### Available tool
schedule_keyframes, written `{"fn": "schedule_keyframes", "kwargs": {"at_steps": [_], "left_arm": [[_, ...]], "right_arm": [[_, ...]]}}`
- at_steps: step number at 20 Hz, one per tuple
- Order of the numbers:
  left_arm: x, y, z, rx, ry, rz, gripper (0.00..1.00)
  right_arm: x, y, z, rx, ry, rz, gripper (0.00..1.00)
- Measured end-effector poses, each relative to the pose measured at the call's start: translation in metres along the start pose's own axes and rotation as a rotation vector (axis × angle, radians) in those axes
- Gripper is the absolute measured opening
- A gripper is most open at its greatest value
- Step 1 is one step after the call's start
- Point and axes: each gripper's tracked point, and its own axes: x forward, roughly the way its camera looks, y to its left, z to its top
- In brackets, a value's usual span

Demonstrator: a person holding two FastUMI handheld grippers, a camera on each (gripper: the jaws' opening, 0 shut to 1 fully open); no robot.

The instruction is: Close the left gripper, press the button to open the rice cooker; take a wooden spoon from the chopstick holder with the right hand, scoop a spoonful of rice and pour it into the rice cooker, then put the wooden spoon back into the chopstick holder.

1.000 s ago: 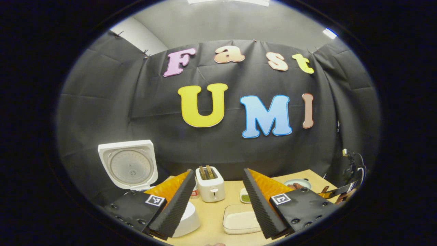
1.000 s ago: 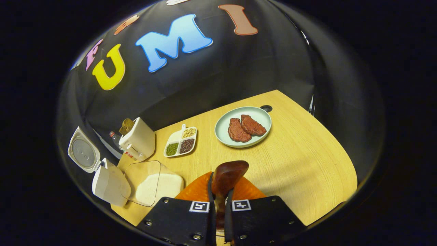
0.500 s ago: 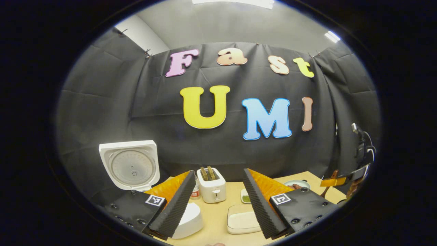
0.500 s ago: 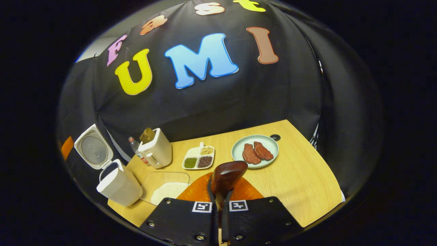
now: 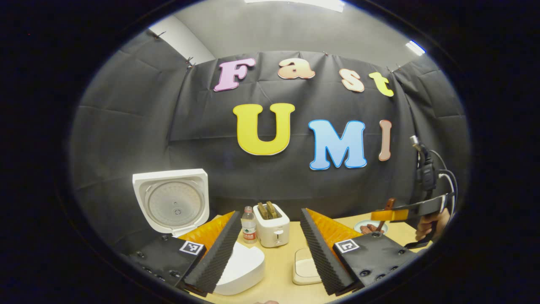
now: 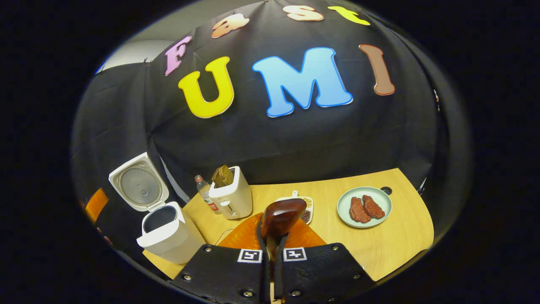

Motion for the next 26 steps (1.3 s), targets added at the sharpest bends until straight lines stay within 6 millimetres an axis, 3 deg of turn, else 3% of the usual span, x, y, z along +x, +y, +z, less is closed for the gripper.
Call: {"fn": "schedule_keyframes", "kwargs": {"at_steps": [3, 10, 13, 14, 16, 19, 24, 26], "left_arm": [[-0.002, 0.011, -0.004, -0.007, 0.004, 0.013, 0.99], [-0.010, 0.041, -0.011, 0.004, 0.026, 0.050, 0.99], [-0.015, 0.055, -0.015, -0.001, 0.033, 0.076, 0.99], [-0.016, 0.058, -0.018, -0.005, 0.037, 0.082, 0.97], [-0.019, 0.066, -0.021, -0.008, 0.047, 0.096, 0.97], [-0.025, 0.072, -0.024, -0.008, 0.054, 0.109, 0.97], [-0.033, 0.081, -0.026, -0.022, 0.051, 0.123, 0.99], [-0.033, 0.083, -0.033, -0.036, 0.066, 0.119, 0.97]], "right_arm": [[0.035, 0.013, -0.022, -0.056, 0.045, -0.009, 0.04], [0.092, 0.003, -0.087, -0.211, 0.157, -0.074, 0.04], [0.100, 0.016, -0.098, -0.167, 0.177, -0.046, 0.08], [0.101, 0.025, -0.105, -0.129, 0.195, -0.019, 0.04], [0.105, 0.040, -0.114, -0.014, 0.224, 0.024, 0.04], [0.111, 0.046, -0.117, 0.155, 0.241, 0.072, 0.04], [0.105, 0.025, -0.111, 0.431, 0.224, 0.079, 0.04], [0.097, 0.013, -0.098, 0.543, 0.186, 0.082, 0.04]]}}
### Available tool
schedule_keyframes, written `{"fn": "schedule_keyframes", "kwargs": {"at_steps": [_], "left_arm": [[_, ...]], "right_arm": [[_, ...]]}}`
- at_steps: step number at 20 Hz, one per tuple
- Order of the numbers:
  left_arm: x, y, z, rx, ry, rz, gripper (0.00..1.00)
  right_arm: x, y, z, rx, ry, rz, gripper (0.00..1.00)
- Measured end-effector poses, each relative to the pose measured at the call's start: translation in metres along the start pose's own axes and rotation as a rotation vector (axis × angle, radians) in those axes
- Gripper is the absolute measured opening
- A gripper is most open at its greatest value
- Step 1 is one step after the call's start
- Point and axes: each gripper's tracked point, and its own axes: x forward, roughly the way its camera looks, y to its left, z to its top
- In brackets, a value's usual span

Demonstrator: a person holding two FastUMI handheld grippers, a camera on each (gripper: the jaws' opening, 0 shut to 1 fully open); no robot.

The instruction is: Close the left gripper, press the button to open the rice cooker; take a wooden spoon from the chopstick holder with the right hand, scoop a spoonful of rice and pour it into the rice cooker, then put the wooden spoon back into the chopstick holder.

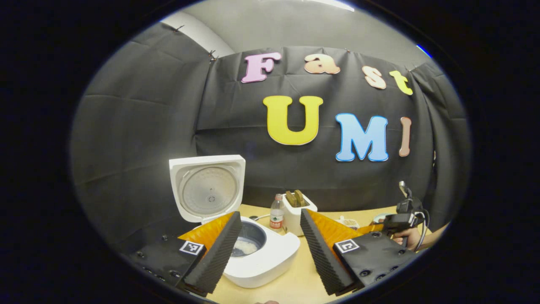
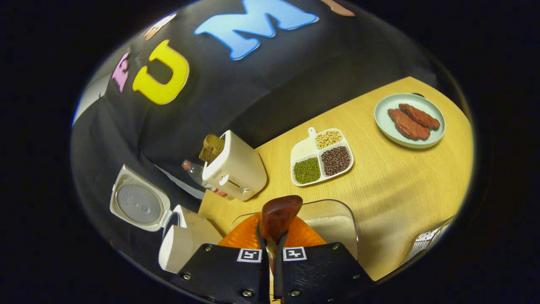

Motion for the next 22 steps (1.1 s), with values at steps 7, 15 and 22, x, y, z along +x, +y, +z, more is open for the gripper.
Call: {"fn": "schedule_keyframes", "kwargs": {"at_steps": [7, 15, 22], "left_arm": [[0.000, -0.001, -0.007, 0.032, 0.008, -0.029, 0.99], [-0.008, -0.001, -0.009, 0.039, 0.001, -0.080, 0.99], [-0.019, 0.008, -0.007, 0.009, -0.035, -0.138, 0.96]], "right_arm": [[-0.052, 0.001, 0.046, 0.144, -0.116, 0.057, 0.04], [-0.092, 0.037, 0.076, 0.324, -0.197, 0.194, 0.04], [-0.112, 0.105, 0.082, 0.298, -0.207, 0.307, 0.04]]}}
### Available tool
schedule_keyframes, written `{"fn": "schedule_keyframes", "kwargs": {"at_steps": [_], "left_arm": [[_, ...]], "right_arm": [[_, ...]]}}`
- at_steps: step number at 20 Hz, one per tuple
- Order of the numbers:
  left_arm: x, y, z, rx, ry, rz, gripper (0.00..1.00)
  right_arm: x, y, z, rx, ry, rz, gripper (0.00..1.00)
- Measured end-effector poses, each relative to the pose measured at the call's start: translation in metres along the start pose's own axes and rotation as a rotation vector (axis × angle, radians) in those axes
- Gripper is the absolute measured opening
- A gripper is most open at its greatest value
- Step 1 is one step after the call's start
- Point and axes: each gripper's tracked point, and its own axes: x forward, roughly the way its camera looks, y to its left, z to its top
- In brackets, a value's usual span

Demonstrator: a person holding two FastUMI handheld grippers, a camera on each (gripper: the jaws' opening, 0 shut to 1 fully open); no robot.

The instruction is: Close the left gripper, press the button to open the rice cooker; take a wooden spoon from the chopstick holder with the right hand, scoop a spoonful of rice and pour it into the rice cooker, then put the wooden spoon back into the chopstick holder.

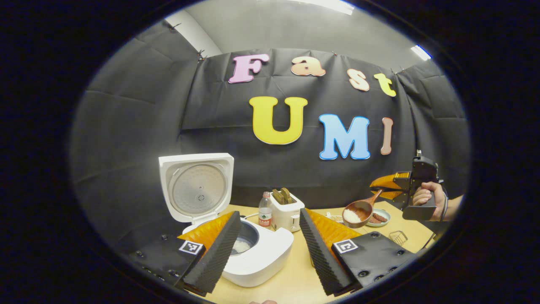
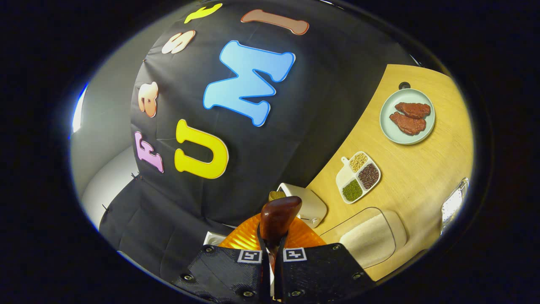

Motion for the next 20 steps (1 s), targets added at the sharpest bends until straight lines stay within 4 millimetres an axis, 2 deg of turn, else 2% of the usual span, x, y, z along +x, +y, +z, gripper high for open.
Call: {"fn": "schedule_keyframes", "kwargs": {"at_steps": [2, 5, 6, 8, 10, 11, 13, 15, 16, 20], "left_arm": [[-0.005, 0.004, -0.002, -0.039, -0.011, -0.014, 0.99], [-0.012, 0.021, -0.010, -0.060, -0.006, 0.004, 0.96], [-0.015, 0.025, -0.012, -0.060, -0.003, 0.008, 1.00], [-0.021, 0.033, -0.013, -0.059, -0.002, 0.014, 0.96], [-0.025, 0.040, -0.013, -0.060, -0.001, 0.012, 0.96], [-0.026, 0.043, -0.015, -0.059, 0.002, 0.013, 1.00], [-0.028, 0.051, -0.015, -0.057, 0.004, 0.013, 0.96], [-0.030, 0.060, -0.017, -0.045, 0.006, 0.022, 0.96], [-0.031, 0.064, -0.017, -0.039, 0.006, 0.029, 1.00], [-0.032, 0.075, -0.029, -0.029, 0.021, 0.049, 1.00]], "right_arm": [[0.005, 0.016, -0.009, -0.005, 0.016, 0.024, 0.04], [0.012, 0.040, -0.025, -0.010, 0.043, 0.064, 0.04], [0.016, 0.046, -0.030, -0.013, 0.054, 0.074, 0.04], [0.028, 0.058, -0.041, -0.021, 0.077, 0.095, 0.04], [0.042, 0.072, -0.055, -0.036, 0.106, 0.118, 0.04], [0.049, 0.079, -0.062, -0.048, 0.123, 0.126, 0.04], [0.065, 0.091, -0.075, -0.076, 0.149, 0.138, 0.04], [0.081, 0.104, -0.093, -0.105, 0.178, 0.154, 0.04], [0.090, 0.110, -0.102, -0.128, 0.192, 0.158, 0.04], [0.130, 0.122, -0.154, -0.274, 0.261, 0.158, 0.04]]}}
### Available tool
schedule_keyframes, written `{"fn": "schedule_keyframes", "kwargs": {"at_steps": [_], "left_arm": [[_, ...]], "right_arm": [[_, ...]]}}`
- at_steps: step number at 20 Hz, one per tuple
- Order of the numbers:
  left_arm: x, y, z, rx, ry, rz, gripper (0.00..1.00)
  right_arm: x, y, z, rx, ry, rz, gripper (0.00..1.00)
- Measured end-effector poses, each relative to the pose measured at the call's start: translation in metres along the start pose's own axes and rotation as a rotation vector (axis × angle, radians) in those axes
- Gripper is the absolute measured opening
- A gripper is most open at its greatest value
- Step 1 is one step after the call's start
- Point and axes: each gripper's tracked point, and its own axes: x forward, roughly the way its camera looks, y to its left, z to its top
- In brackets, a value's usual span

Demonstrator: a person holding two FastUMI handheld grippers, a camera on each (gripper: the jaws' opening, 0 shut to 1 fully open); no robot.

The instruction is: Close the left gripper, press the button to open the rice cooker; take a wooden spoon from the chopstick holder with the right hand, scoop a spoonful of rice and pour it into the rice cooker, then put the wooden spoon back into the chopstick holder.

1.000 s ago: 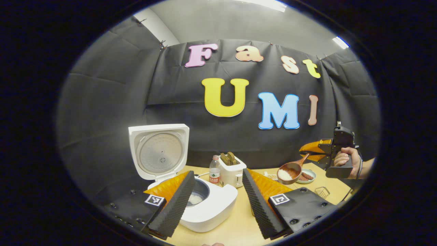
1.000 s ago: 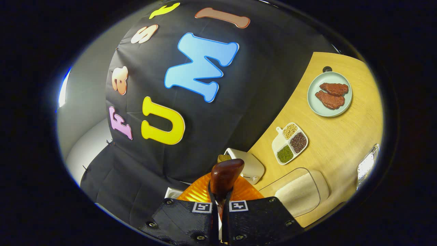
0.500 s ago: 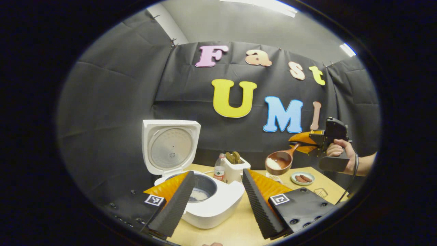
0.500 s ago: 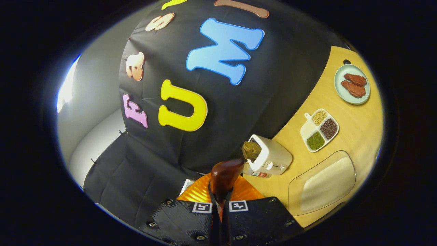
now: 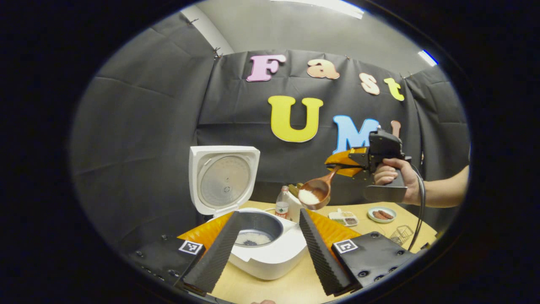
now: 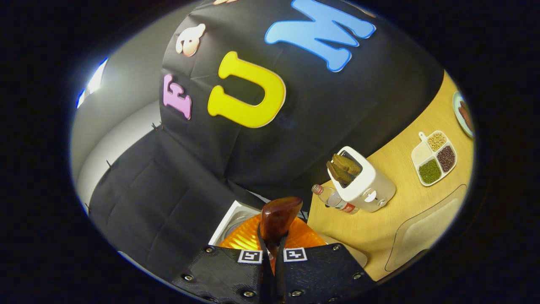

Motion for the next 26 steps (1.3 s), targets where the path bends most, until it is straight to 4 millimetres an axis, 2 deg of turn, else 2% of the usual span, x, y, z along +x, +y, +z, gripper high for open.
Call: {"fn": "schedule_keyframes", "kwargs": {"at_steps": [2, 3, 4, 6, 7, 8, 11, 12, 13, 14, 15, 16, 17, 18, 21, 23, 26], "left_arm": [[-0.001, 0.004, -0.003, 0.001, 0.005, 0.008, 0.97], [-0.002, 0.006, -0.008, 0.004, 0.014, 0.017, 1.00], [-0.002, 0.009, -0.012, 0.005, 0.022, 0.024, 0.96], [-0.004, 0.008, -0.018, -0.007, 0.034, 0.027, 0.96], [-0.006, 0.009, -0.017, -0.009, 0.033, 0.030, 1.00], [-0.004, 0.009, -0.017, -0.008, 0.030, 0.035, 0.97], [-0.005, 0.010, -0.017, -0.006, 0.030, 0.047, 1.00], [-0.005, 0.011, -0.017, -0.002, 0.028, 0.052, 0.96], [-0.005, 0.012, -0.017, 0.001, 0.031, 0.059, 1.00], [-0.006, 0.012, -0.018, 0.002, 0.034, 0.064, 0.96], [-0.006, 0.012, -0.018, 0.004, 0.036, 0.068, 1.00], [-0.007, 0.013, -0.017, 0.006, 0.034, 0.072, 0.96], [-0.007, 0.011, -0.017, 0.007, 0.032, 0.073, 1.00], [-0.007, 0.012, -0.017, 0.009, 0.031, 0.074, 0.96], [-0.006, 0.013, -0.018, 0.017, 0.036, 0.082, 1.00], [-0.008, 0.010, -0.015, 0.018, 0.029, 0.070, 0.97], [-0.009, 0.003, -0.017, 0.025, 0.024, 0.055, 0.97]], "right_arm": [[0.025, 0.003, -0.020, -0.065, 0.039, -0.003, 0.04], [0.037, 0.005, -0.033, -0.092, 0.054, -0.006, 0.04], [0.051, 0.004, -0.045, -0.122, 0.077, -0.019, 0.04], [0.079, 0.000, -0.069, -0.213, 0.126, -0.049, 0.04], [0.091, -0.003, -0.082, -0.277, 0.143, -0.067, 0.04], [0.103, -0.005, -0.092, -0.346, 0.166, -0.085, 0.04], [0.127, -0.010, -0.126, -0.608, 0.239, -0.123, 0.04], [0.132, -0.010, -0.136, -0.697, 0.258, -0.117, 0.04], [0.138, -0.007, -0.146, -0.780, 0.272, -0.113, 0.04], [0.139, -0.003, -0.154, -0.855, 0.285, -0.100, 0.04], [0.139, 0.005, -0.163, -0.920, 0.294, -0.076, 0.04], [0.140, 0.012, -0.170, -0.979, 0.301, -0.048, 0.04], [0.141, 0.017, -0.178, -1.040, 0.305, -0.021, 0.04], [0.141, 0.024, -0.184, -1.107, 0.307, 0.013, 0.04], [0.125, 0.043, -0.209, -1.314, 0.342, 0.158, 0.04], [0.120, 0.050, -0.212, -1.387, 0.322, 0.192, 0.04], [0.117, 0.054, -0.203, -1.319, 0.293, 0.195, 0.04]]}}
